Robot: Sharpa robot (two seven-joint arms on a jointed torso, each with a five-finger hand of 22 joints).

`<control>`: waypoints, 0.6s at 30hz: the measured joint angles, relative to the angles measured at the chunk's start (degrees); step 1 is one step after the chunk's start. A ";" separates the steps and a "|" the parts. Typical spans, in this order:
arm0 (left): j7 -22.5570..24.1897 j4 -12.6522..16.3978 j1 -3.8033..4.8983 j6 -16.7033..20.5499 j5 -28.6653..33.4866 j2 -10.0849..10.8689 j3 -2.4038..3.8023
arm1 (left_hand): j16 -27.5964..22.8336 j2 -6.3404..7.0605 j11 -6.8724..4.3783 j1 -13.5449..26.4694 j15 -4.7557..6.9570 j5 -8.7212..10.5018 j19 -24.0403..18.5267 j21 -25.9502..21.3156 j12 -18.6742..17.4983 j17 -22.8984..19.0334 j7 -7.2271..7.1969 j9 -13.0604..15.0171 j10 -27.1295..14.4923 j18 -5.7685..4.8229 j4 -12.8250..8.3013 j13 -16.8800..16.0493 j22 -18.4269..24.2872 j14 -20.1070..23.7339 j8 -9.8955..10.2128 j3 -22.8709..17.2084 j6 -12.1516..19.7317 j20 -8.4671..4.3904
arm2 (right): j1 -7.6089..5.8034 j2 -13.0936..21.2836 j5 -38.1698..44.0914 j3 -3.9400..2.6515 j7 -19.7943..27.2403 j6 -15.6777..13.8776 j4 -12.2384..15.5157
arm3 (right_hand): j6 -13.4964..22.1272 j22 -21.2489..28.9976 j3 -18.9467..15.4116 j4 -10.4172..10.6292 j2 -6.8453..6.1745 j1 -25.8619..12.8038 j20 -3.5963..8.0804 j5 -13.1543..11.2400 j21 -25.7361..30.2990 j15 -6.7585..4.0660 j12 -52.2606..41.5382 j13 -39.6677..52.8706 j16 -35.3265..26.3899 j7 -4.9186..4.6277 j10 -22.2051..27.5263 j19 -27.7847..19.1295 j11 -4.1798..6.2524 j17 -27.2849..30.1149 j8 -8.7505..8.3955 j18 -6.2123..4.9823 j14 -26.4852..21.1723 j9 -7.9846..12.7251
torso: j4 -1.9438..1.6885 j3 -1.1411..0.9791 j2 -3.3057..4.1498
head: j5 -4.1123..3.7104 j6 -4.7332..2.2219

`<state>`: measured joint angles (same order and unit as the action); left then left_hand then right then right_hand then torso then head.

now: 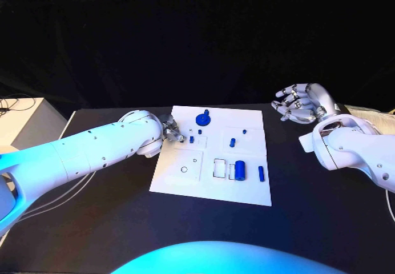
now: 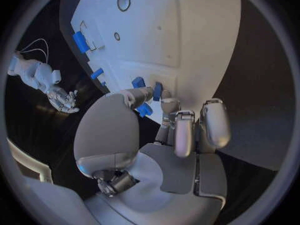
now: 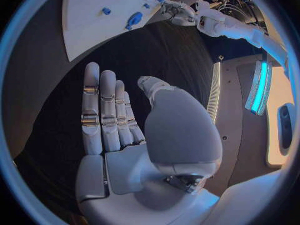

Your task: Assemble the parts on the task board

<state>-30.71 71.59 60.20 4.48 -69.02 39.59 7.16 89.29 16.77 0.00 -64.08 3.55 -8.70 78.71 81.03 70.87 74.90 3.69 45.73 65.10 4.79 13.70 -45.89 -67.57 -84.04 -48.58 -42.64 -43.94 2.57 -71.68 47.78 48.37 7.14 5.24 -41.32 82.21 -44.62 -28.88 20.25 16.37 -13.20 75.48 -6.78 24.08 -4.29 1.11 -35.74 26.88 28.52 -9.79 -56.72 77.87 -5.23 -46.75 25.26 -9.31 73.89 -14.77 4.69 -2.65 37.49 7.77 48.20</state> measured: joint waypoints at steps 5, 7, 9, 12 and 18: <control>-0.12 -0.03 -0.01 0.04 0.02 -0.02 -0.01 | 0.00 0.00 0.00 0.00 0.00 0.00 0.00 0.00 0.00 0.00 0.20 -0.28 0.00 0.00 1.17 0.00 0.00 0.00 -0.01 2.11 0.20 0.00 | 0.00 0.00 0.00 0.00 0.00 0.00 0.04 | 0.00 0.00 0.00 0.00 0.00 0.00 0.00 0.00 0.00 0.00 0.00 0.00 0.00 0.00 0.00 0.00 0.00 0.00 0.00 0.00 0.00 0.00 | -0.01 -0.01 0.00 | 0.00 -0.01; -0.15 -0.03 -0.01 0.07 0.04 -0.02 -0.01 | 0.00 0.00 0.00 0.00 0.00 0.00 0.00 0.00 0.00 0.00 0.20 -0.37 0.00 0.00 1.74 0.00 0.00 0.00 -0.01 2.67 0.20 0.00 | 0.00 0.00 0.00 0.00 0.00 0.00 0.06 | 0.00 0.00 0.00 0.00 0.00 0.00 0.00 0.00 0.00 0.00 0.00 0.00 0.00 0.00 0.00 0.00 0.00 0.00 0.00 0.00 0.00 0.00 | -0.01 -0.01 0.00 | 0.00 -0.01; -0.17 -0.04 -0.01 0.09 0.07 -0.03 -0.01 | 0.00 0.00 0.00 0.00 0.00 0.00 0.00 0.00 0.00 0.00 0.20 -0.44 0.01 0.00 2.02 0.00 0.00 0.00 -0.02 2.96 0.20 0.00 | 0.00 0.00 0.00 0.00 0.00 0.00 0.07 | 0.00 0.00 0.00 0.00 0.00 0.00 0.00 0.00 0.00 0.00 0.00 0.00 0.00 0.00 0.00 0.00 0.00 0.00 0.00 0.00 0.00 0.00 | -0.01 -0.02 0.00 | -0.02 -0.01; -0.20 -0.04 -0.01 0.12 0.11 -0.03 -0.01 | 0.00 0.00 0.00 0.00 0.00 0.00 0.00 0.00 0.00 0.00 0.20 -0.44 0.01 0.00 2.11 0.00 0.00 0.00 -0.02 3.37 0.20 0.00 | 0.00 0.01 0.00 0.00 0.00 0.00 0.08 | 0.00 0.00 0.00 0.00 0.00 0.00 0.00 0.00 0.00 0.00 0.00 0.00 0.00 0.00 0.00 0.00 0.00 0.01 0.00 0.00 0.00 0.00 | -0.01 -0.02 0.00 | -0.03 -0.01; -0.24 -0.06 -0.01 0.14 0.21 -0.03 -0.01 | 0.00 0.00 0.00 0.00 0.00 0.00 0.00 0.00 0.00 0.00 0.20 -0.64 0.01 0.00 2.74 0.00 0.00 0.00 -0.03 4.81 0.20 0.00 | 0.00 0.04 0.00 0.00 0.00 0.00 0.09 | 0.00 0.00 0.00 0.00 0.00 0.00 0.00 0.00 0.00 0.00 0.00 0.01 0.00 0.00 0.00 0.00 0.00 0.01 0.00 0.00 0.00 0.00 | 0.01 -0.03 0.00 | -0.03 0.03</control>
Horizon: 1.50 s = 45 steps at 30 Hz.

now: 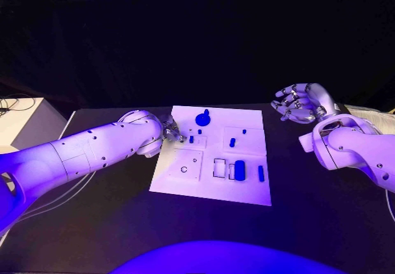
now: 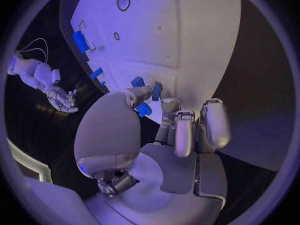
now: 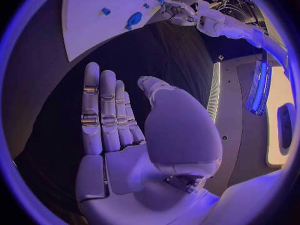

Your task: Assemble the parts on the task board

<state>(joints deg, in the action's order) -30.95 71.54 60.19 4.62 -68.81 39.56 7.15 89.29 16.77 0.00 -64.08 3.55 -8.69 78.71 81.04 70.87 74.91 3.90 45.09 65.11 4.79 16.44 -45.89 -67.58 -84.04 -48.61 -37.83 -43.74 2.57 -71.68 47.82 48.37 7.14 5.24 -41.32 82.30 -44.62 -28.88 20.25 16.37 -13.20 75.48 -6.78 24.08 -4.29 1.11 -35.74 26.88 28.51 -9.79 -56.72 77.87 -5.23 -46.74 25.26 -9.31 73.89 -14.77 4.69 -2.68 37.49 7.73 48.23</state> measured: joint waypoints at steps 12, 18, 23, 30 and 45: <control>-0.05 0.04 0.01 0.12 0.50 0.01 0.00 | 0.00 -0.53 0.00 1.75 0.00 -0.45 0.00 0.00 0.00 0.00 0.00 -0.82 0.00 0.01 0.38 0.05 0.00 0.00 -0.01 5.64 0.00 0.00 | 0.00 -0.02 0.00 0.00 0.00 0.01 -0.05 | 0.00 0.24 0.00 0.00 0.01 -0.48 0.00 0.00 0.00 0.00 0.00 -0.05 -0.22 0.00 0.00 0.00 0.00 -0.08 0.00 0.00 0.00 0.00 | 0.00 0.03 0.00 | 0.03 -0.12; -0.05 0.06 0.00 0.22 0.70 0.02 0.00 | 0.00 -0.69 0.21 2.20 -0.20 -0.45 0.00 -0.21 0.00 0.00 0.00 -0.98 -0.21 0.00 0.40 0.13 0.00 0.20 -0.01 6.85 0.00 0.00 | 0.01 -0.04 0.00 0.00 0.00 0.02 -0.08 | 0.00 0.24 0.00 0.00 0.01 -0.48 0.00 0.00 0.00 0.00 0.00 -0.07 -0.22 0.00 0.00 0.00 0.00 -0.08 0.00 0.00 0.00 0.00 | 0.00 0.03 0.00 | 0.03 -0.18; -0.05 0.08 -0.01 0.27 0.82 0.05 0.00 | 0.00 -0.69 0.21 2.20 -0.20 -0.45 0.00 -0.21 0.00 0.00 0.00 -0.98 -0.21 0.00 0.40 0.13 0.00 0.20 -0.01 6.85 0.00 0.00 | 0.01 -0.05 0.00 0.00 0.00 0.02 -0.10 | 0.00 0.24 0.00 0.00 0.01 -0.47 0.00 0.00 0.00 0.00 0.00 -0.11 -0.22 0.00 0.00 0.00 0.00 -0.07 0.00 0.00 0.00 0.00 | -0.02 0.03 0.00 | 0.03 -0.14; -0.05 0.23 -0.03 0.45 0.95 0.12 -0.01 | 0.00 -1.25 0.21 2.76 -0.20 -0.66 0.00 -0.21 0.00 0.00 -0.01 -1.14 -0.21 0.00 0.48 0.12 -0.01 0.20 -0.01 7.25 0.00 0.00 | 0.04 -0.09 0.00 0.00 0.00 0.03 -0.14 | 0.00 0.34 0.00 0.00 0.00 -0.47 0.00 0.00 0.00 0.00 0.00 -0.11 -0.22 0.00 0.00 0.00 0.00 -0.11 0.00 0.00 0.00 0.00 | -0.01 0.03 0.00 | 0.07 -0.06; -0.66 1.17 -0.13 0.71 1.03 0.61 0.00 | 0.00 -2.80 0.21 4.31 -0.20 -0.65 0.00 -0.21 0.00 0.00 0.20 -1.52 -0.20 0.00 0.47 0.11 -0.17 0.20 0.00 8.04 -0.20 0.00 | 0.11 -0.17 0.00 0.00 0.01 0.06 -0.18 | 0.00 0.35 0.00 0.00 0.00 -0.46 0.00 0.00 0.00 0.00 0.00 -0.10 -0.22 0.00 0.00 0.00 0.00 -0.13 0.00 0.00 0.00 0.00 | 0.00 0.01 0.02 | -0.01 -0.04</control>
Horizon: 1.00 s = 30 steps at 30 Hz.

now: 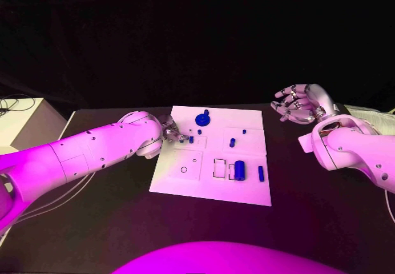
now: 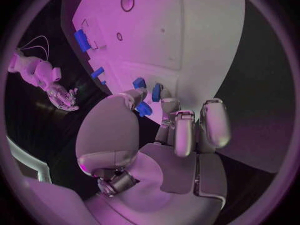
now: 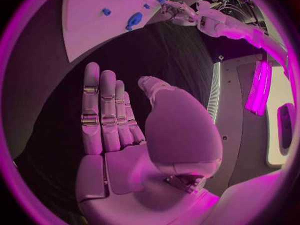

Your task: Assemble the parts on the task board

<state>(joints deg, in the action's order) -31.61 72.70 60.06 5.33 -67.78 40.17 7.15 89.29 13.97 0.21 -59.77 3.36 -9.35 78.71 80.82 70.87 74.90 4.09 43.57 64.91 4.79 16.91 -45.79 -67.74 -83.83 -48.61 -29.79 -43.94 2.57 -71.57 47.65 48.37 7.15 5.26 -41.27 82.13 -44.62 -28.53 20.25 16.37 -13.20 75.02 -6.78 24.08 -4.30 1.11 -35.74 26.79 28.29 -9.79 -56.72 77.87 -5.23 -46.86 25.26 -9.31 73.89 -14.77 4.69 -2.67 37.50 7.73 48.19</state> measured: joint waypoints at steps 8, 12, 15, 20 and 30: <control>-0.43 0.06 -0.01 -0.06 -0.01 0.24 0.09 | 0.00 -0.31 0.00 -0.31 0.00 -0.23 0.00 0.00 0.00 0.00 0.00 -0.08 0.00 0.00 0.00 0.00 0.01 0.00 0.00 0.00 0.00 0.00 | 0.01 0.00 0.00 0.00 0.00 0.02 0.00 | 0.00 0.00 0.00 0.00 0.00 0.00 0.00 0.00 0.00 0.00 0.00 0.00 0.00 0.00 0.00 0.00 0.00 0.00 0.00 0.00 0.00 0.00 | -0.02 0.01 -0.01 | 0.03 0.10; -0.61 -0.10 -0.01 -0.10 -0.05 0.31 0.12 | 0.00 -0.31 0.00 -0.31 0.00 -0.23 0.00 0.00 0.00 0.00 0.00 -0.09 0.00 0.00 0.00 0.00 0.01 0.00 0.00 0.00 0.00 0.00 | 0.01 0.01 0.00 0.00 0.00 0.02 0.01 | 0.00 0.18 0.00 0.00 0.17 -0.17 0.00 0.33 0.00 0.00 0.00 -0.05 0.00 0.00 0.00 0.00 0.00 -0.08 0.00 0.00 0.00 0.00 | -0.02 0.02 -0.01 | 0.08 0.07; -0.76 -0.30 -0.01 -0.11 -0.07 0.34 0.15 | 0.00 -0.76 0.00 -0.77 0.00 -0.23 0.00 0.00 0.00 0.00 0.00 -0.27 0.00 0.00 -0.07 0.00 0.01 0.00 0.00 -0.61 0.00 0.00 | 0.02 0.01 0.00 0.00 0.00 0.02 0.01 | 0.00 0.18 0.00 0.00 0.23 -0.23 0.00 0.33 0.00 0.00 0.00 -0.05 0.00 0.00 0.00 0.00 0.00 -0.08 0.00 0.01 0.00 0.00 | -0.01 0.02 -0.01 | 0.10 0.06; -0.93 -0.48 -0.02 -0.11 -0.11 0.37 0.22 | 0.00 -0.76 0.00 -0.76 0.00 -0.22 0.00 0.00 0.00 0.00 0.00 -0.38 0.00 0.00 -0.08 0.01 0.02 0.00 0.00 -1.26 0.00 0.00 | 0.02 0.01 0.00 0.00 -0.02 0.04 0.02 | 0.00 0.18 0.00 0.00 0.23 -0.23 0.00 0.33 0.00 0.00 0.00 -0.05 0.00 0.00 0.00 0.00 0.00 -0.08 0.00 0.01 0.00 0.00 | 0.00 0.01 0.00 | 0.13 0.04; -1.00 -0.44 -0.03 -0.07 -0.13 0.32 0.28 | 0.00 -0.76 0.00 -0.76 0.00 -0.22 0.00 0.00 0.00 0.00 0.00 -0.39 0.00 0.00 -0.24 0.01 0.02 0.00 0.00 -2.00 0.00 0.00 | 0.02 -0.03 0.01 0.00 -0.03 0.04 0.03 | 0.00 0.18 0.00 0.00 0.23 -0.23 0.00 0.33 0.00 0.00 0.00 -0.05 0.00 0.00 0.00 0.00 0.00 -0.07 0.00 0.00 0.00 0.00 | 0.00 -0.01 0.01 | 0.08 0.03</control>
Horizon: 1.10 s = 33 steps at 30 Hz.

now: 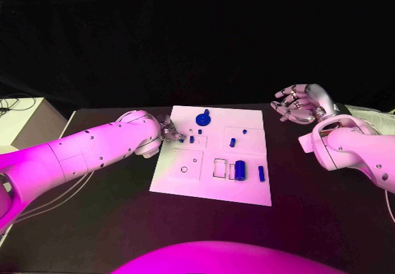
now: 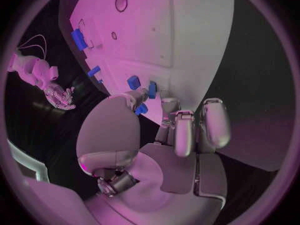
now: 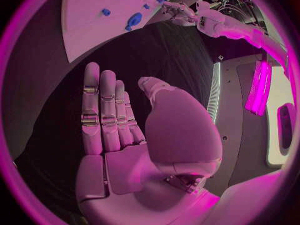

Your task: Assemble the parts on the task board

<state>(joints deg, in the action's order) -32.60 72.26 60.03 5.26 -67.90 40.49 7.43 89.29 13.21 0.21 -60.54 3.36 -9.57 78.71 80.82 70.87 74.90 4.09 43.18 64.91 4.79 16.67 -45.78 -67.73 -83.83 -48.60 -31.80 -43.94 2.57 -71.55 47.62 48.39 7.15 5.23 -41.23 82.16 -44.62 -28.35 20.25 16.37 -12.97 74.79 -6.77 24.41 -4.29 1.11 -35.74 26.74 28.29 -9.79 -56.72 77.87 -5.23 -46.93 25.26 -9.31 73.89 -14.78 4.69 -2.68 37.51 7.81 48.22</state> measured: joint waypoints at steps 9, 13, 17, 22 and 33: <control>0.08 0.25 0.00 0.07 0.31 -0.01 0.01 | 0.00 0.29 0.00 -0.17 0.00 0.00 0.00 0.00 0.00 0.00 0.00 -0.11 0.00 0.00 0.16 0.00 0.01 0.00 0.00 -0.16 0.00 0.00 | 0.00 -0.01 0.01 0.00 -0.01 0.01 0.01 | 0.00 0.00 0.00 0.00 0.00 0.00 0.00 0.00 0.00 0.00 0.00 0.00 0.00 0.00 0.00 0.00 0.00 0.00 0.00 0.00 0.00 0.00 | 0.00 -0.02 -0.01 | -0.01 -0.08; 0.21 0.49 -0.01 0.15 0.72 0.07 0.05 | 0.00 0.85 0.00 0.38 0.00 0.01 0.00 0.00 0.00 0.00 0.00 -0.13 0.00 0.00 0.16 0.03 0.01 0.00 0.00 -0.16 0.00 0.00 | 0.00 -0.01 0.01 0.00 -0.01 0.01 0.02 | 0.00 0.00 0.00 0.00 0.00 0.00 0.00 0.00 0.00 0.00 0.00 0.00 0.00 0.00 0.00 0.00 0.00 0.01 0.00 0.00 0.00 0.00 | 0.00 -0.03 -0.01 | -0.05 -0.13; 0.41 0.88 -0.02 0.36 1.28 0.21 0.18 | 0.00 0.84 0.00 0.38 0.00 0.01 0.00 0.00 0.00 0.00 0.00 -0.14 0.00 0.00 0.16 0.03 0.01 0.00 0.00 -0.15 0.00 0.00 | 0.00 -0.01 0.01 0.00 -0.01 0.01 0.02 | 0.00 0.00 0.00 0.00 0.00 0.00 0.00 0.00 0.00 0.00 0.00 0.01 0.00 0.00 0.00 0.00 0.00 0.01 0.00 0.00 0.00 0.00 | -0.01 -0.04 -0.02 | -0.05 -0.13; 0.68 1.14 -0.02 0.64 1.77 0.25 0.36 | 0.00 0.85 0.00 0.38 0.00 0.01 0.00 0.00 0.00 0.00 0.00 -0.14 0.00 0.00 0.16 0.03 0.01 0.00 0.00 -0.15 0.00 0.00 | 0.00 -0.03 0.01 0.00 -0.01 0.02 0.01 | 0.00 -0.01 0.00 0.00 0.00 0.00 0.00 0.00 0.00 0.00 0.00 0.01 0.00 0.00 0.00 0.00 0.00 0.02 0.00 0.00 0.00 0.00 | -0.02 -0.03 -0.03 | -0.02 -0.14; 0.91 1.15 -0.02 0.91 2.20 0.32 0.55 | 0.00 0.84 0.00 0.38 0.00 0.01 0.00 0.00 0.00 0.00 0.00 -0.13 0.00 0.00 0.16 0.03 0.02 0.00 0.00 -0.15 0.00 0.00 | 0.00 -0.05 0.01 0.00 -0.03 0.05 -0.02 | 0.00 -0.01 0.00 0.00 0.00 0.00 0.00 0.00 0.00 0.00 0.00 0.01 0.00 0.00 0.00 0.00 0.00 0.02 0.00 0.00 0.00 0.00 | -0.01 0.01 -0.03 | 0.02 -0.14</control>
<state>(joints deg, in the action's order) -31.70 73.42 60.02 6.17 -65.70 40.81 7.99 89.29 14.05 0.21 -60.15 3.36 -9.56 78.71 80.82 70.87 74.90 4.09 43.05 64.91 4.79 16.83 -45.74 -67.71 -83.83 -48.60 -31.95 -43.93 2.57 -71.55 47.57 48.40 7.15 5.20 -41.18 82.14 -44.62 -28.36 20.25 16.37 -12.97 74.79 -6.78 24.41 -4.29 1.11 -35.74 26.75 28.29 -9.79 -56.72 77.87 -5.23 -46.91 25.26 -9.31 73.89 -14.78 4.68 -2.67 37.48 7.83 48.08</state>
